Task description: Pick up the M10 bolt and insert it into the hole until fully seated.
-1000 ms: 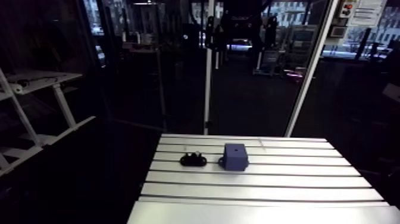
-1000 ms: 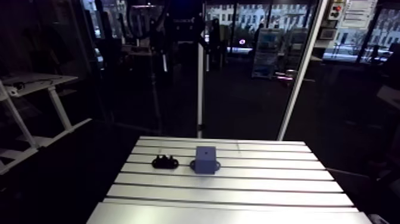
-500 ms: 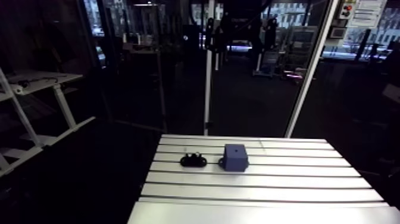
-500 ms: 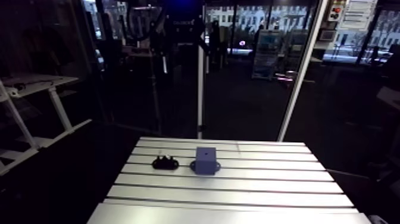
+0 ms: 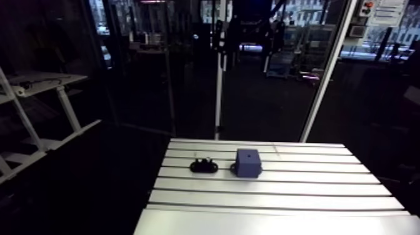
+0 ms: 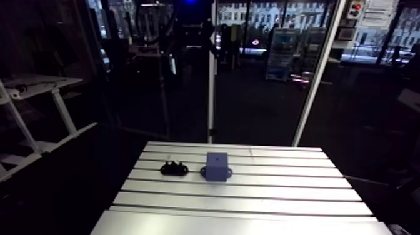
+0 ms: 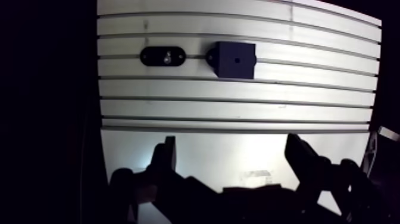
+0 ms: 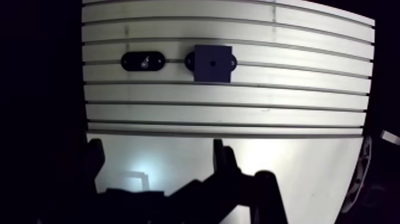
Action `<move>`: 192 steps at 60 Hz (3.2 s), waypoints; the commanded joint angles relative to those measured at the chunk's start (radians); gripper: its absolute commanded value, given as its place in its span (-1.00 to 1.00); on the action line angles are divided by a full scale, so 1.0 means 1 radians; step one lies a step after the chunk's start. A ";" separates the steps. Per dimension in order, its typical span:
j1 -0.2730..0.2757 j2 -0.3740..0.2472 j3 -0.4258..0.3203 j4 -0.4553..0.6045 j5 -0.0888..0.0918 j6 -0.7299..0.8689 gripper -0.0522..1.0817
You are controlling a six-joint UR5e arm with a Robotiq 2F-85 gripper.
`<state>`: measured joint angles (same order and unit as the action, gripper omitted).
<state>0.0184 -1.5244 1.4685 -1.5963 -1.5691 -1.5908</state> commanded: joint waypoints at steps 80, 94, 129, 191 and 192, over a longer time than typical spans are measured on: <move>0.147 0.276 0.098 -0.328 -0.001 0.121 -0.90; 0.147 0.303 0.121 -0.347 -0.001 0.118 -0.90; 0.155 0.338 0.213 -0.487 -0.050 0.104 -0.90; 0.160 0.378 0.270 -0.574 -0.048 0.102 -0.24; 0.160 0.379 0.272 -0.581 -0.047 0.101 -0.24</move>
<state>0.1769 -1.1560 1.7305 -2.1479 -1.6176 -1.4885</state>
